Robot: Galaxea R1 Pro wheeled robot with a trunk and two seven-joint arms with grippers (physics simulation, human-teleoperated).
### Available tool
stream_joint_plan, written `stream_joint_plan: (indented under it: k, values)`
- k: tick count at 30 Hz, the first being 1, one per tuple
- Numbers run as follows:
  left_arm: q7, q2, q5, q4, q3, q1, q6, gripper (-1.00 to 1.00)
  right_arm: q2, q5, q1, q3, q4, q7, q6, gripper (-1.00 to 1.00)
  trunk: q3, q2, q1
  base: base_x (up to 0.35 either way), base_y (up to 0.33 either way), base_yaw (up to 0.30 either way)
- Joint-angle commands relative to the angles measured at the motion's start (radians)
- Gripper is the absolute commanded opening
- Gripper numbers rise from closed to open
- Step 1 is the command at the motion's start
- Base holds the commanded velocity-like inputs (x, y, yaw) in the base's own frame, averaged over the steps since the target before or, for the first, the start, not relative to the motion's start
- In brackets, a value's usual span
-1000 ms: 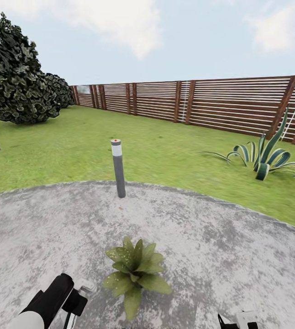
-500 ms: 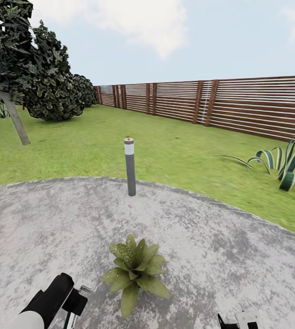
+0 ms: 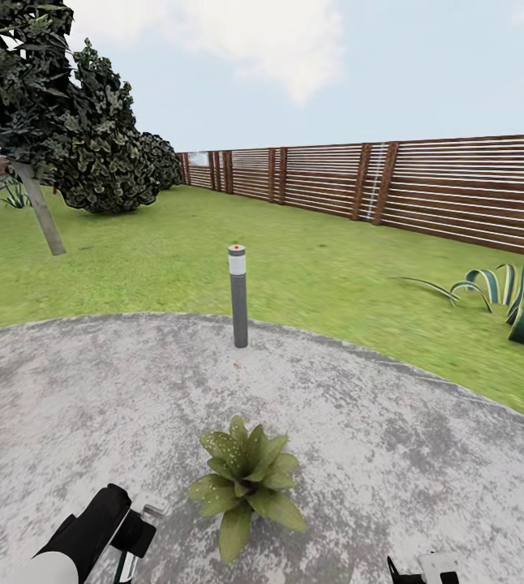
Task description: Pick up the pesticide atomizer in the garden and spray insectifuge to fully cover both potted plants in the garden.
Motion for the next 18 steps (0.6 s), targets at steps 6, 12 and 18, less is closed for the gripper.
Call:
stream_joint_plan:
  k: [6, 12, 18]
  values:
    - [-0.009, -0.001, -0.01, -0.002, -0.002, 0.0, 0.001, -1.0, 0.001, 0.002, -0.001, -0.008, 0.0, 0.006, -0.003, 1.0, -0.001, 0.0, 0.0, -0.04, -0.097, 0.104]
    - [-0.009, 0.0, -0.01, -0.002, -0.001, 0.0, 0.001, -1.0, 0.001, 0.002, -0.001, -0.008, 0.001, 0.006, -0.003, 1.0, -0.001, 0.0, 0.0, -0.1, -0.238, 0.268]
    - [-0.009, 0.001, -0.01, -0.002, 0.001, 0.0, 0.001, -1.0, 0.001, -0.001, -0.001, -0.009, 0.0, 0.006, -0.003, 1.0, -0.001, 0.0, 0.0, -0.015, -0.269, 0.115]
